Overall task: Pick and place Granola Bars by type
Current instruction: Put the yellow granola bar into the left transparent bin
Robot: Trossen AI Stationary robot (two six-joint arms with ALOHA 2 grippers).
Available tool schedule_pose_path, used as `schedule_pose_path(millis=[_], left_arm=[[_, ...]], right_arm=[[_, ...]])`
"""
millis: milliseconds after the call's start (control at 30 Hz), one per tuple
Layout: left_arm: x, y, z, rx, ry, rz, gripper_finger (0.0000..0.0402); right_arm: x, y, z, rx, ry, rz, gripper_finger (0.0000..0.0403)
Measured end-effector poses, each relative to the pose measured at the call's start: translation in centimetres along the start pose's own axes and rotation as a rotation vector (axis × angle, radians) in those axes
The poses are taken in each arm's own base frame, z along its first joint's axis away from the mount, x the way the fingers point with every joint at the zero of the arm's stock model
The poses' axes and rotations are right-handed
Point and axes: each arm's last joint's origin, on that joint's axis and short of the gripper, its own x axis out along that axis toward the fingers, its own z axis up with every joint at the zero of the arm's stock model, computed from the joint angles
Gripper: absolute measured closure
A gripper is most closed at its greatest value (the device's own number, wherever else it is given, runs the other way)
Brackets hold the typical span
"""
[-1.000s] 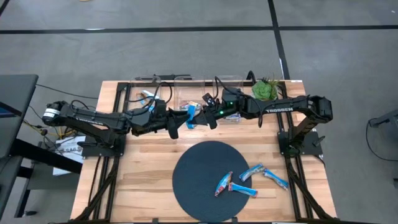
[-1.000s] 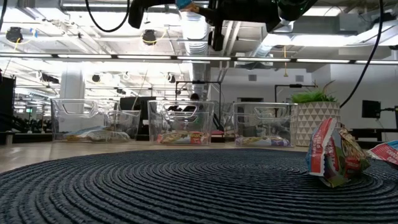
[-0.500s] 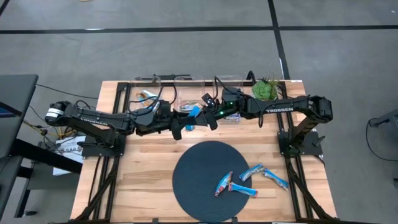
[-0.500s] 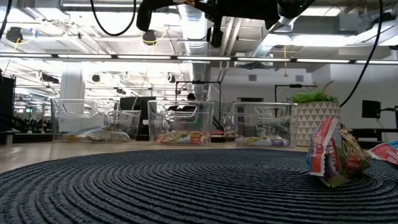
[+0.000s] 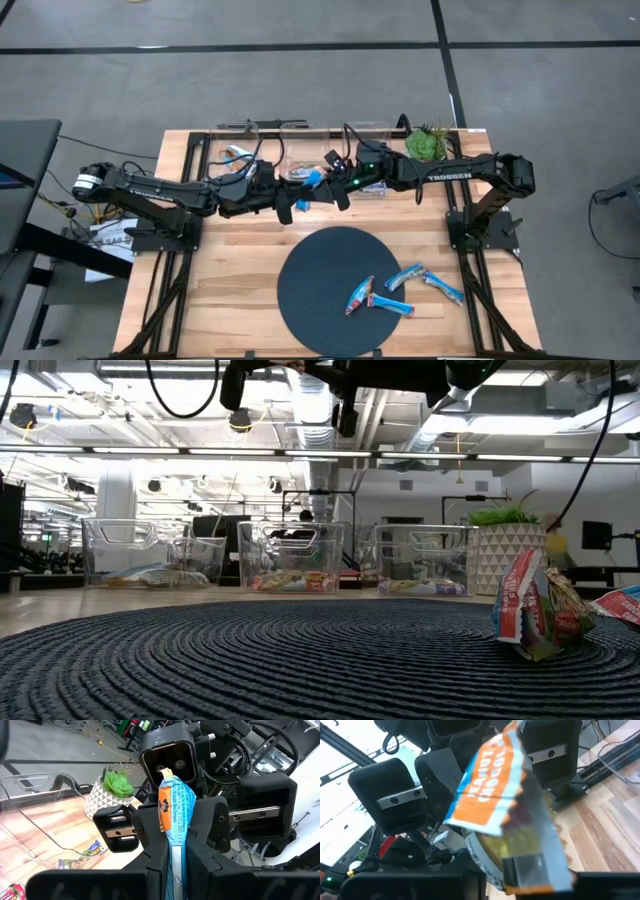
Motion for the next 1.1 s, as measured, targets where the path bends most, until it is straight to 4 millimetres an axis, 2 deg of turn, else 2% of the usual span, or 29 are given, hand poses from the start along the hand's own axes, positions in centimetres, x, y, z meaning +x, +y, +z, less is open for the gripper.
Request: schedule_pose_path(millis=[133,433,567,800,1100], left_arm=[[0.1,0.1,-0.1,0.017,0.010,0.006,0.0366],[0.0,0.7,-0.8,0.047,0.076,0.061,0.0373],[-0.4,1.2,-0.6,0.066,0.092,0.122,0.0375],[-2.7,3.1,1.2,0.084,0.124,0.262,0.0375],[-8.1,5.5,4.3,0.121,0.123,0.410,0.0375]], right_arm=[[0.0,-0.2,-0.3,-0.022,0.029,-0.022,0.0318],[-0.3,-1.1,-1.0,0.039,0.116,-0.085,0.0213],[-0.5,-1.5,-1.2,0.065,0.155,-0.096,0.0183],[-0.6,-1.9,-1.9,0.086,0.229,-0.130,0.0171],[-0.9,-2.3,-2.8,0.089,0.313,-0.155,0.0179]])
